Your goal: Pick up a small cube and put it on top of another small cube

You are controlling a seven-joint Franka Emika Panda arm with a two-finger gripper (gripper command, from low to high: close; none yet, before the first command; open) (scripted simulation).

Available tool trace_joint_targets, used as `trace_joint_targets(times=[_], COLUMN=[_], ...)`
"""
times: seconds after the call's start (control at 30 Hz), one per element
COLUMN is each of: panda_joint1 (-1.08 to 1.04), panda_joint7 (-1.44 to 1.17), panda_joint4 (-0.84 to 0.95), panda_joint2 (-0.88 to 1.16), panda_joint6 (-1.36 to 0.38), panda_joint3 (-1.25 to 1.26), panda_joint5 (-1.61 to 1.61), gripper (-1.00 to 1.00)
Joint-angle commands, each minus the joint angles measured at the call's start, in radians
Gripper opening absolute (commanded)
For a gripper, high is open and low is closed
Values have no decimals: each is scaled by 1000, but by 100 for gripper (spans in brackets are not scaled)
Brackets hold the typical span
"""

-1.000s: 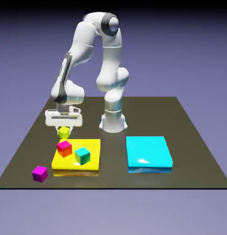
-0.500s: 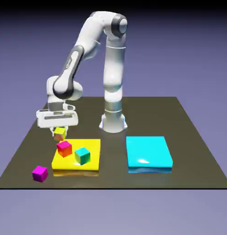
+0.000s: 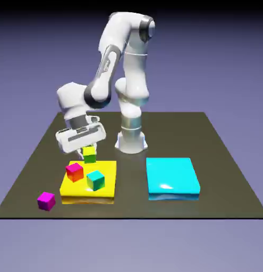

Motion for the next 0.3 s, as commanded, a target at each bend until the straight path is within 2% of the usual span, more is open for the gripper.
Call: trace_joint_targets(times=[0.0, 0.17, 0.2, 0.27], panda_joint1=[9, 50, 50, 41], panda_joint7=[-7, -46, -46, -38], panda_joint4=[0, 3, 3, 2], panda_joint2=[36, 212, 212, 176], panda_joint6=[37, 223, 223, 185], panda_joint3=[5, 32, 32, 26], panda_joint5=[5, 36, 36, 30], gripper=[-100, -100, 100, 100])
